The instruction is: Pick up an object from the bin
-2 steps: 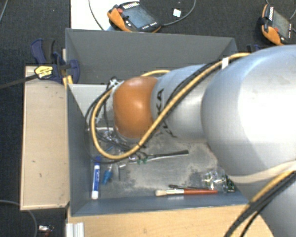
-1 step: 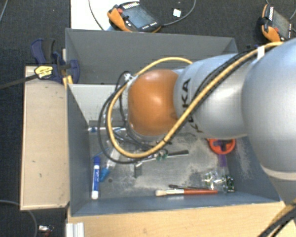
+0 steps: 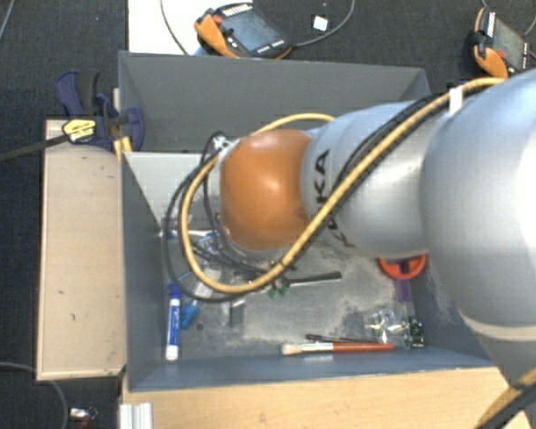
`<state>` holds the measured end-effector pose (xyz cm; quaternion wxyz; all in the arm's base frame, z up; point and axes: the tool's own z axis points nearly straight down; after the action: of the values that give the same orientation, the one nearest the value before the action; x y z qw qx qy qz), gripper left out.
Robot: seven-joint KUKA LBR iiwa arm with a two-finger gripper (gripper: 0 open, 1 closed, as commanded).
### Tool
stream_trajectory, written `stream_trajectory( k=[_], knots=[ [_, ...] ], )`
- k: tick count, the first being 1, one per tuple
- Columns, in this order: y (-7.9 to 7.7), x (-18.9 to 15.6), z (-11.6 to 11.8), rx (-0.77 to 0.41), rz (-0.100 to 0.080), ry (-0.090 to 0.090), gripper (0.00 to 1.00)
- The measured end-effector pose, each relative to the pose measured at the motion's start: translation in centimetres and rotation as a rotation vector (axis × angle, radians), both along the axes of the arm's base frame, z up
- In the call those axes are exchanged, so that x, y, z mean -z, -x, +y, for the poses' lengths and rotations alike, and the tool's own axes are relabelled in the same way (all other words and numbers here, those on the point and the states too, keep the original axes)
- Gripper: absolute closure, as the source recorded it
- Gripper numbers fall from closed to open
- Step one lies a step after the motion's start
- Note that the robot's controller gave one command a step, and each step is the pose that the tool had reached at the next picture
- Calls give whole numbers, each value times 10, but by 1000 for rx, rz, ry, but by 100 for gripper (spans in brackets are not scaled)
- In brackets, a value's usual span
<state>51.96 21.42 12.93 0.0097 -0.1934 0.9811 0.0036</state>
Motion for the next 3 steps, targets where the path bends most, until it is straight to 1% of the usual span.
stream_trajectory(
  k=[1,2,3],
  knots=[
    [-58,61,9,-141,-5,2,0],
    [-43,14,9,-581,-16,9,0],
    [-49,-2,4,-563,-18,7,0]
  ],
)
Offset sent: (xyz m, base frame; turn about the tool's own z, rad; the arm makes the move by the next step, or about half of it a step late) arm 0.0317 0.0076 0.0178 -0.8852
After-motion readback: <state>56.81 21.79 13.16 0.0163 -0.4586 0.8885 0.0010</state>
